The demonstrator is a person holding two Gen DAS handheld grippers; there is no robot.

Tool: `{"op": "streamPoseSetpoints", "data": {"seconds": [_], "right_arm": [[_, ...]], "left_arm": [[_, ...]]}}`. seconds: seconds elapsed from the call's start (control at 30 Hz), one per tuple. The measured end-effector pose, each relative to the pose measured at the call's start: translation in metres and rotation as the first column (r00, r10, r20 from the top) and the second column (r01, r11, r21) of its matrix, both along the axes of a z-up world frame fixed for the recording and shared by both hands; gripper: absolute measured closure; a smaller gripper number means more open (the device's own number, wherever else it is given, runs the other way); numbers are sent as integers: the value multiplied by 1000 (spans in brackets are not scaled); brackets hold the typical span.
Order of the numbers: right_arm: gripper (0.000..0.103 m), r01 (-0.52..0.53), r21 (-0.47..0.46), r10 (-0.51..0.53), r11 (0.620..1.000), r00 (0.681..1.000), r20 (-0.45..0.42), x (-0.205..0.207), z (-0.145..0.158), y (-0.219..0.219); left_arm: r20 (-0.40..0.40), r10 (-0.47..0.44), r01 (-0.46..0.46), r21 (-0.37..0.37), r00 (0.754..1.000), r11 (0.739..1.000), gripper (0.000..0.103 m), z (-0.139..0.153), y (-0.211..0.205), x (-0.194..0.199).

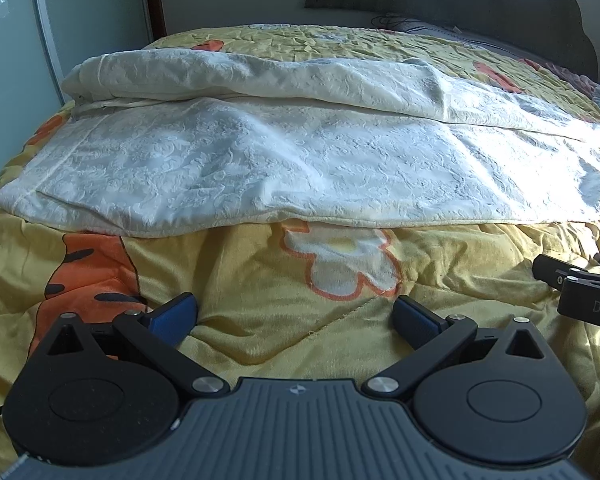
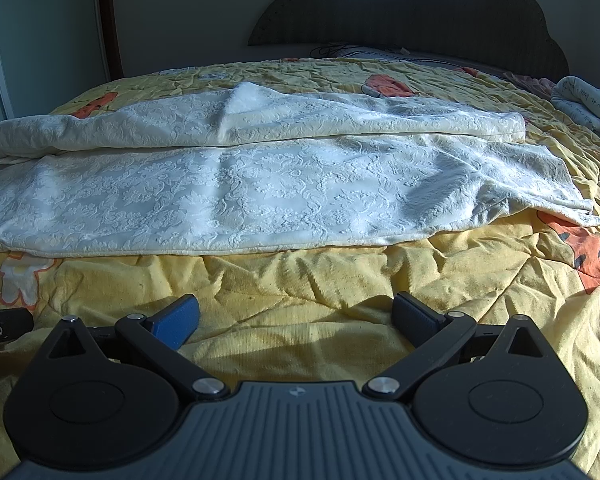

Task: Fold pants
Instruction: 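Grasp the pants leg end with the left gripper while the right gripper approaches the fabric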

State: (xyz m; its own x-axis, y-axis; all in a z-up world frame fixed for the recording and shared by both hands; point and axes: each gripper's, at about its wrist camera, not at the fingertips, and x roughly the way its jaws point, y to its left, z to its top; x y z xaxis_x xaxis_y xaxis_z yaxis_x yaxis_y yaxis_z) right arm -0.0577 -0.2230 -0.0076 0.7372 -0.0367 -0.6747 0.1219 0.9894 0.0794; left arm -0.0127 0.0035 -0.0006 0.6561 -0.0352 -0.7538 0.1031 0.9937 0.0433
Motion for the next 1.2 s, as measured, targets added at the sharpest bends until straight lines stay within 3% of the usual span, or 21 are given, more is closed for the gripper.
{"op": "streamPoseSetpoints", "data": {"seconds": [0.33, 0.43, 0.57, 0.67, 0.77, 0.83, 0.9, 0.97, 1.03, 1.13, 1.2], "right_arm": [[0, -8, -9, 8, 1000, 1000, 9, -1, 2, 1], [0, -35, -26, 34, 999, 999, -40, 1, 12, 0], [0, -88, -72, 93, 994, 993, 78, -6, 40, -12], [0, -129, -123, 147, 984, 978, 148, 4, 66, -18], [0, -170, -136, 192, 976, 966, 170, 31, 86, -19], [0, -214, -114, 231, 970, 957, 175, 52, 95, -17], [0, -244, -74, 254, 967, 949, 184, 68, 102, -14], [0, -293, -21, 291, 956, 937, 191, 82, 106, -10], [0, -332, -4, 326, 943, 924, 200, 93, 109, -3], [0, -368, -29, 366, 929, 909, 199, 103, 107, 11], [0, -390, -42, 390, 920, 901, 190, 108, 104, 18]], "left_arm": [[45, -55, 54, 5, 997, 999, 0, -3, 2, -6], [41, -79, 80, -44, 996, 996, 1, 6, 16, -11], [153, -50, 69, -122, 987, 990, 0, 46, 64, -16], [316, 11, 22, -101, 949, 995, 0, 90, 107, -3], [455, 91, -51, -99, 886, 994, 0, 125, 147, 27], [492, 156, -96, -145, 857, 985, 0, 141, 175, 57], [462, 199, -110, -213, 864, 971, 0, 148, 203, 97], [323, 195, -102, -283, 926, 954, 0, 143, 226, 151], [155, 204, -135, -371, 967, 919, 1, 129, 249, 204], [6, 160, -137, -490, 987, 861, 1, 100, 273, 266], [-82, 122, -147, -524, 989, 839, 1, 79, 283, 296]]}}
